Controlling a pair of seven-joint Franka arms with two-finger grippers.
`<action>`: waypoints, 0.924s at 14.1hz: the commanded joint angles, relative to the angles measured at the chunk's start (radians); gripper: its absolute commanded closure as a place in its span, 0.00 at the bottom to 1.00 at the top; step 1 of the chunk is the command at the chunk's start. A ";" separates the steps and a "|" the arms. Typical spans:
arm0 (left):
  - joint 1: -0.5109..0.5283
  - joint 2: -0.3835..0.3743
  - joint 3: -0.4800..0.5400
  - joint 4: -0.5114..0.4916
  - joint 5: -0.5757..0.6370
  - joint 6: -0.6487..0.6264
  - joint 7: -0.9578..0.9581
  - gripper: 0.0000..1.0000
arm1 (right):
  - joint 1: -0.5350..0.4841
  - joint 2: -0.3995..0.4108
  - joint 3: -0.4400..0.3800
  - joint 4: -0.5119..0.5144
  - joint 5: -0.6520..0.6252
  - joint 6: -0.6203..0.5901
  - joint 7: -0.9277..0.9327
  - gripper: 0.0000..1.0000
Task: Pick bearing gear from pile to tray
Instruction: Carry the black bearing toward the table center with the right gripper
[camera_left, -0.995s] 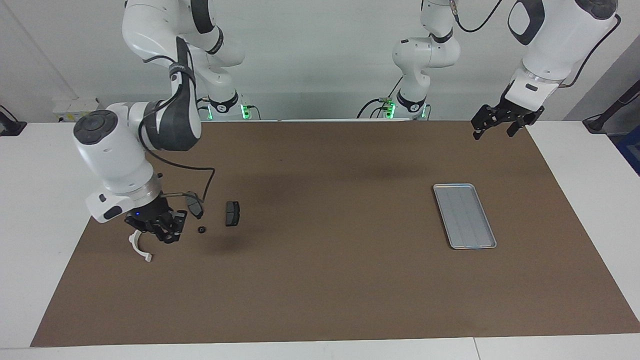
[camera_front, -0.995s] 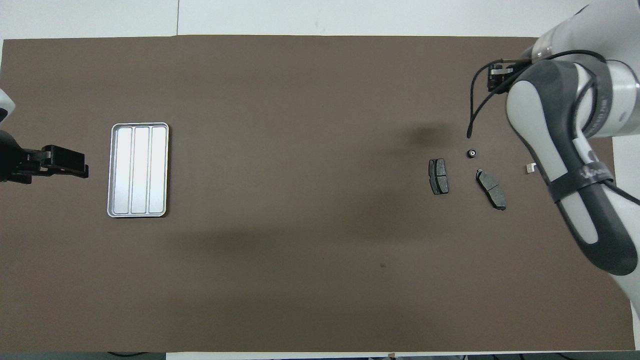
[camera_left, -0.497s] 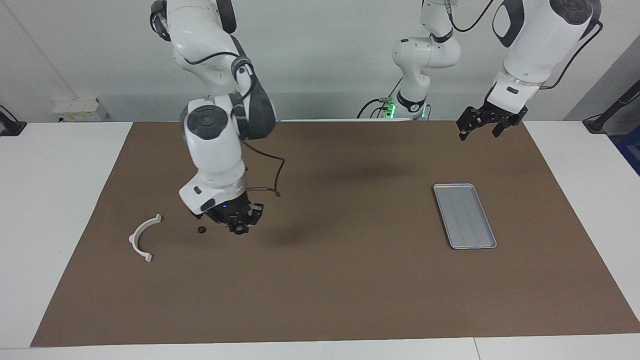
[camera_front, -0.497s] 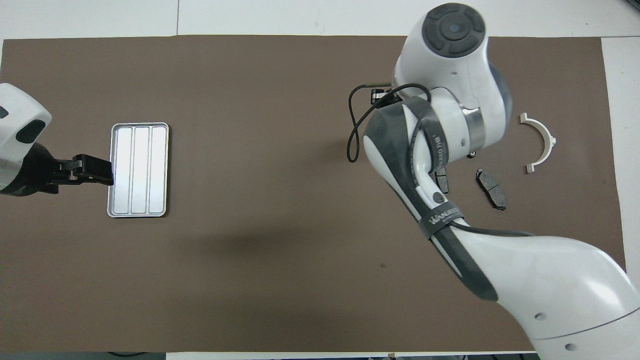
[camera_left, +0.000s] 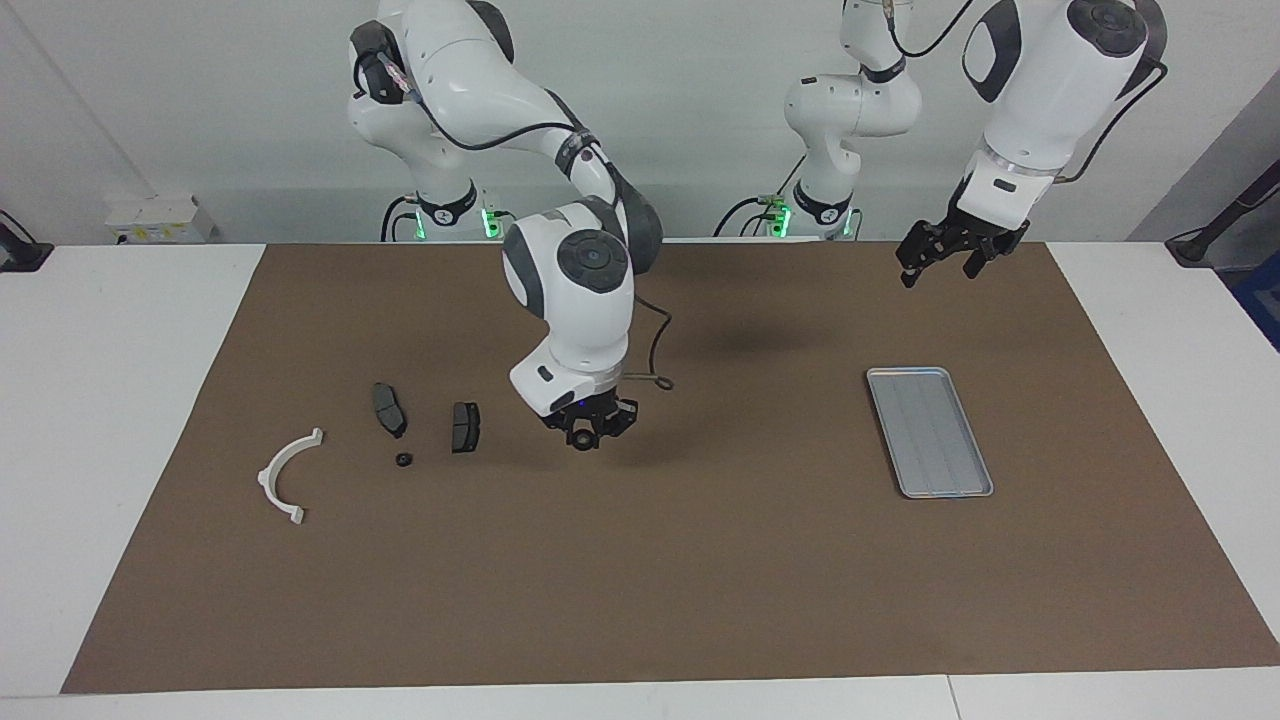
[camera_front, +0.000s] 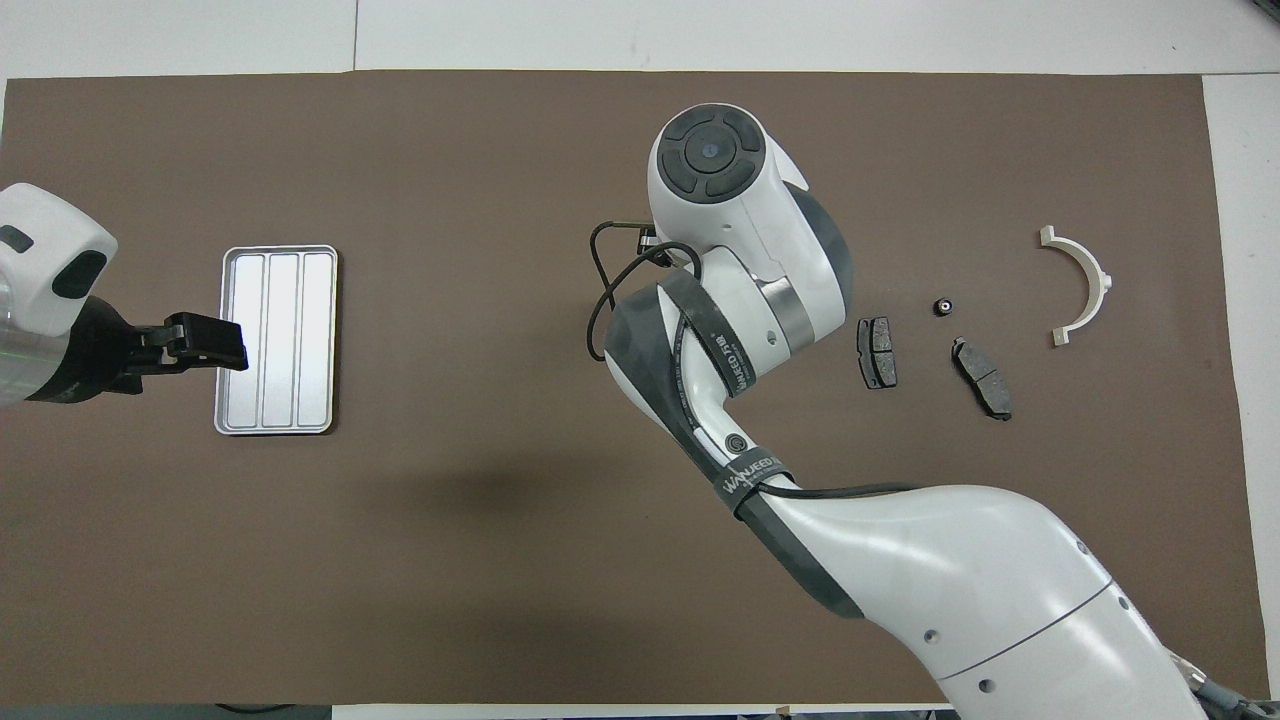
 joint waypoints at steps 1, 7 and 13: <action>-0.013 -0.023 0.011 -0.039 -0.012 0.032 -0.053 0.00 | 0.032 0.022 0.004 0.034 -0.007 0.013 0.088 1.00; -0.030 0.012 0.011 -0.041 -0.012 0.044 -0.066 0.00 | 0.037 0.025 0.005 0.003 0.062 0.130 0.197 1.00; -0.035 0.018 0.012 -0.067 -0.011 0.060 -0.089 0.00 | 0.045 0.025 0.005 -0.139 0.085 0.202 0.193 1.00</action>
